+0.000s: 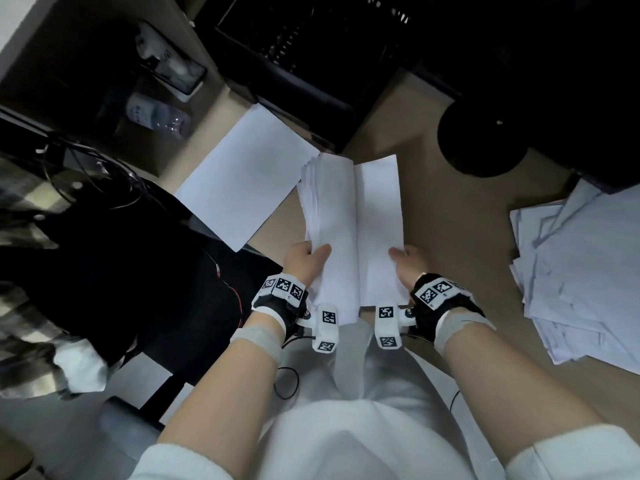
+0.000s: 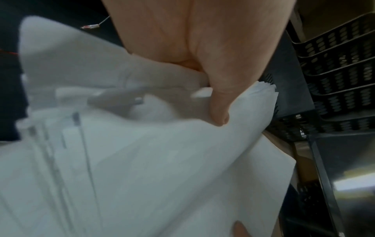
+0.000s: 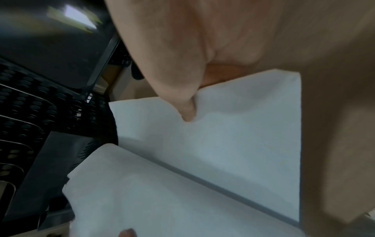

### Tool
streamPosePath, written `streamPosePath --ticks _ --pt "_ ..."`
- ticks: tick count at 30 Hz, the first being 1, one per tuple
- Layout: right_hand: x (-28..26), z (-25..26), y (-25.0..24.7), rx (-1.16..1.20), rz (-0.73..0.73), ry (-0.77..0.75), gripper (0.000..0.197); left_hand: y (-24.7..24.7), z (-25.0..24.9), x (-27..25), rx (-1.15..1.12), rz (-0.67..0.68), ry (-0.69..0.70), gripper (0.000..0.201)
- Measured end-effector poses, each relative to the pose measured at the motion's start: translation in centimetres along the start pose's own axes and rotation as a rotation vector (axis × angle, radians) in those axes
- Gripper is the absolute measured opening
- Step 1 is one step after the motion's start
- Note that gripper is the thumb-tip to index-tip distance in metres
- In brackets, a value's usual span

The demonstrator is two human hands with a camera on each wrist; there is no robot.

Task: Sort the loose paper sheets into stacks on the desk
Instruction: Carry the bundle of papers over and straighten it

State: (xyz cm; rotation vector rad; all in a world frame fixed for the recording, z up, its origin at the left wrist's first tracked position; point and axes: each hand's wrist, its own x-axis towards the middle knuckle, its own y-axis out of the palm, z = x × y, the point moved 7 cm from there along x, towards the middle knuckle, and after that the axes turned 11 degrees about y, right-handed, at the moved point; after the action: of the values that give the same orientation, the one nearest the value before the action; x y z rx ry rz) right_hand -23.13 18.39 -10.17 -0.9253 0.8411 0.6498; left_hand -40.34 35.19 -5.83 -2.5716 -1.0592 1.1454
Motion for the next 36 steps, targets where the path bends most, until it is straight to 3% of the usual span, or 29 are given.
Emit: streamPosePath --ticks 3,7,11,15,21,28,32,34,36 --pt "0.2 1.4 -0.3 0.000 -0.076 -0.038 0.029 -1.9 -0.4 -0.1 -0.032 -0.092 0.030 0.036" --pt "-1.1 5.5 1.2 -0.010 -0.065 -0.113 0.040 -6.2 -1.5 -0.3 -0.058 -0.224 0.097 0.042" --pt "-2.3 9.6 3.4 -0.010 -0.053 -0.106 0.032 -13.2 -0.6 -0.3 -0.001 -0.421 0.044 0.047" --pt "-2.4 11.6 7.1 0.026 -0.021 -0.073 0.027 -19.8 1.2 0.0 -0.080 -0.593 0.044 0.043" --pt "-4.1 14.3 15.5 0.211 0.136 0.035 0.029 -22.5 1.5 1.4 -0.067 -0.497 0.112 0.032" --pt "-3.8 15.8 20.9 0.329 0.254 0.118 0.025 -24.8 3.5 2.5 -0.172 -0.487 0.126 0.032" --pt "-2.8 16.0 21.1 0.112 0.258 0.126 0.029 -24.5 3.6 3.1 -0.165 -0.431 0.110 0.027" --pt "-3.1 15.9 20.4 0.161 0.263 0.146 0.030 -23.9 3.9 3.5 -0.212 -0.390 0.110 0.013" --pt "-3.0 15.8 20.0 0.265 0.260 0.167 0.028 -23.5 4.0 3.7 -0.221 -0.381 0.105 0.013"
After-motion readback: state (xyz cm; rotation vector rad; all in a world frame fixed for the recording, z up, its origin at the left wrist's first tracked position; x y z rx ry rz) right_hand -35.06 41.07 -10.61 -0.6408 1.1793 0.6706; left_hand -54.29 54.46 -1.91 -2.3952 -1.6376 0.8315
